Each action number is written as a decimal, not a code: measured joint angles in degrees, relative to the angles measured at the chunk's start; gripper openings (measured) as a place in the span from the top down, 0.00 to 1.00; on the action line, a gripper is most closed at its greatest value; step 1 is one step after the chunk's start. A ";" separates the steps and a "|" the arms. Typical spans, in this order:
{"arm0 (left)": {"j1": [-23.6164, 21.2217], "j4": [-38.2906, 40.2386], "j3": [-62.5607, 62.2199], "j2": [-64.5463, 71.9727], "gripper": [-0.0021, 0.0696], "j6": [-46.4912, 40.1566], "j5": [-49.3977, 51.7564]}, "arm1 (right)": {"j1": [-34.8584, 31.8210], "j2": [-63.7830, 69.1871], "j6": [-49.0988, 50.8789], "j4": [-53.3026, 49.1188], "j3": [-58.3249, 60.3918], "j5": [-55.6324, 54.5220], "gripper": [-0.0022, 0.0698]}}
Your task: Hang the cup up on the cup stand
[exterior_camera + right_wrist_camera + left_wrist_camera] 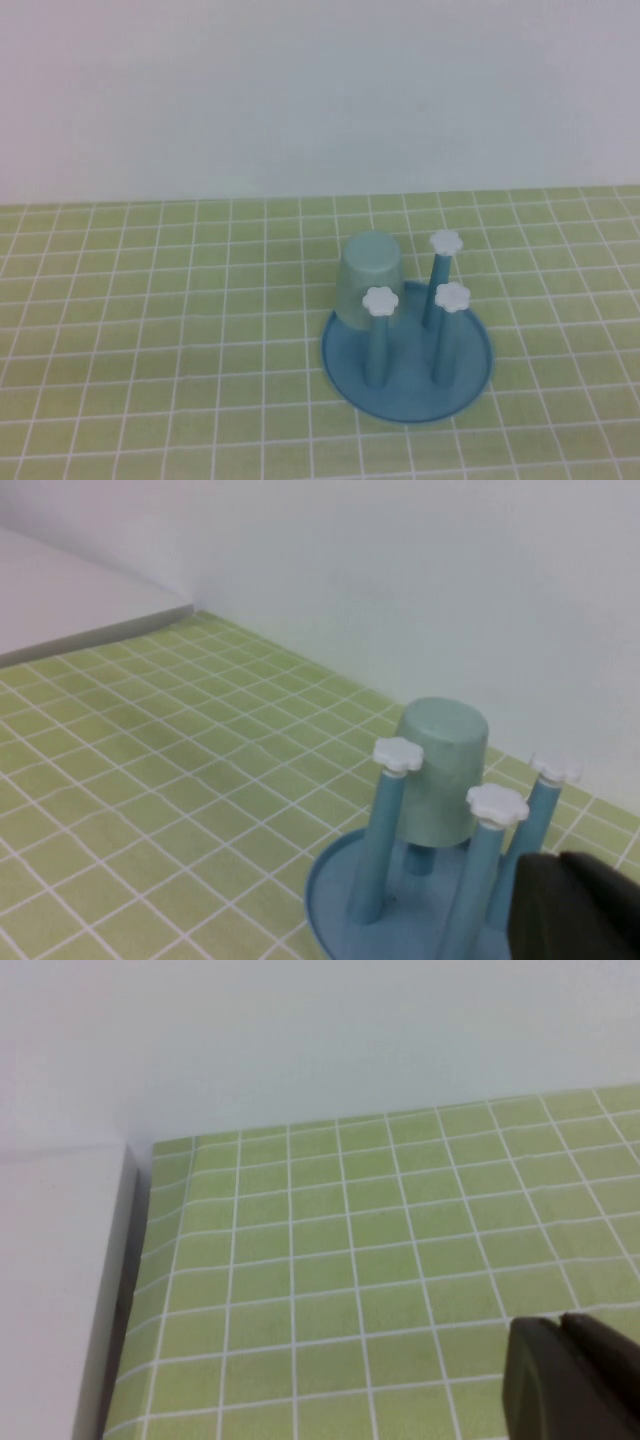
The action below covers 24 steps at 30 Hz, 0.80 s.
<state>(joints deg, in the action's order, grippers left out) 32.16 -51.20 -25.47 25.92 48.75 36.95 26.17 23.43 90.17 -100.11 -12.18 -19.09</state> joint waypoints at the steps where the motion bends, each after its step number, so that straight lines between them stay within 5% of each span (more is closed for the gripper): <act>1: 0.00 0.00 0.00 0.00 0.97 0.00 0.24 | 0.00 0.00 0.00 0.00 0.00 0.00 0.97; 24: 0.00 0.00 0.00 0.00 0.97 0.11 1.76 | 0.00 0.00 0.11 -0.03 0.00 0.21 0.97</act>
<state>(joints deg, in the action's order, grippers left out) 32.16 -51.20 -25.47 25.92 48.86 38.70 26.17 23.43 90.28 -100.14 -12.18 -18.88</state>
